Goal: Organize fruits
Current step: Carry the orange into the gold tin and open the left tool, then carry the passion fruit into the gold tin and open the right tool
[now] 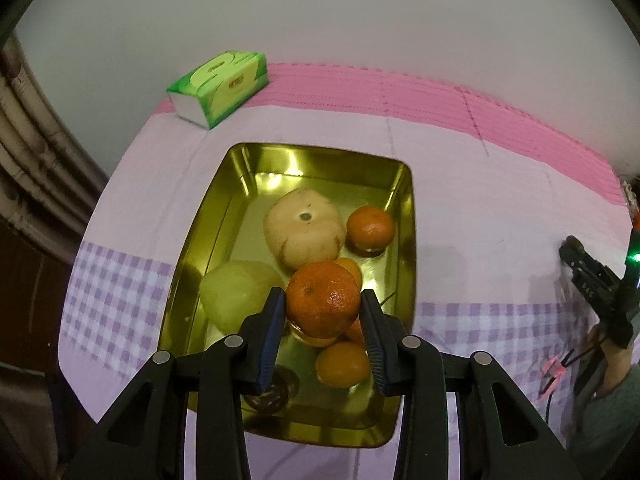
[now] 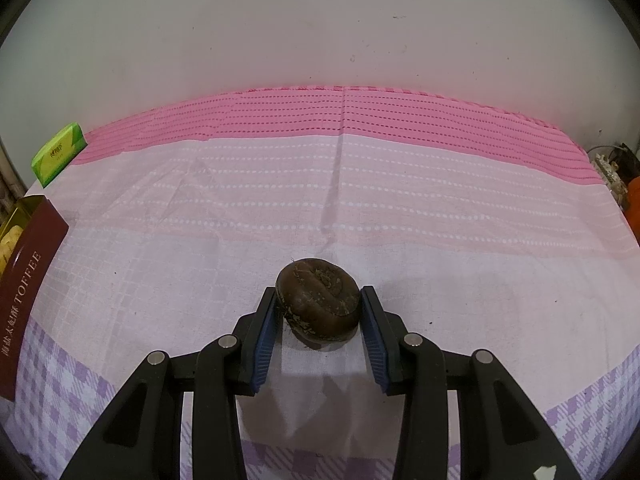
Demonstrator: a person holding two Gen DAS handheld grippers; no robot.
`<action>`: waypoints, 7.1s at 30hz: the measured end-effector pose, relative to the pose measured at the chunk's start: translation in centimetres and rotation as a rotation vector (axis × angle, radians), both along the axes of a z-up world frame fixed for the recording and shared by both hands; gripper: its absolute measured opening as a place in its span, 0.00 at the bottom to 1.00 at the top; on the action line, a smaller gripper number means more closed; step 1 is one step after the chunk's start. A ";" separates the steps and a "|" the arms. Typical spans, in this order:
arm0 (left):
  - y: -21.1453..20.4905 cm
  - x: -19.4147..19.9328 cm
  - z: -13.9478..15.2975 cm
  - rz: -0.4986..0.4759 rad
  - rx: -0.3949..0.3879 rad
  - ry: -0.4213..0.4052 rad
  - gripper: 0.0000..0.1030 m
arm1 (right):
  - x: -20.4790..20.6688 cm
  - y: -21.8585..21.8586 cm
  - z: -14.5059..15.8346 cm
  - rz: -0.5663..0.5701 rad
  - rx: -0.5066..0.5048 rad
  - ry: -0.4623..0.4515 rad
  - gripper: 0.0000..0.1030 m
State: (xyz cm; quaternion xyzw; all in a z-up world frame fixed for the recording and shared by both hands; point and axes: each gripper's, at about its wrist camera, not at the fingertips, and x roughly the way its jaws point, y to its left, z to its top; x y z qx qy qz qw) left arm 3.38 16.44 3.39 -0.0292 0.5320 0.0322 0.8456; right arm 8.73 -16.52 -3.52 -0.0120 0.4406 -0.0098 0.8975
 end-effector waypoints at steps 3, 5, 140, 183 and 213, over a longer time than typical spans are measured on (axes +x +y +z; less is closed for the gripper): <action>0.5 -0.3 -0.4 0.008 0.007 0.012 0.38 | 0.0 0.0 0.0 0.000 0.000 0.000 0.37; 0.8 -0.4 -0.8 0.014 0.012 0.020 0.38 | 0.0 0.0 0.0 0.000 0.000 0.000 0.37; 12.0 -3.9 -0.9 0.256 0.012 -0.046 0.80 | -1.6 12.5 5.7 0.257 0.002 -0.010 0.35; 15.5 -6.3 -0.9 0.387 -0.009 -0.006 0.80 | -2.7 31.8 2.4 0.660 0.043 0.080 0.35; 14.0 -6.1 -1.2 0.332 0.015 0.004 0.80 | -1.7 32.1 2.6 0.581 0.017 0.082 0.56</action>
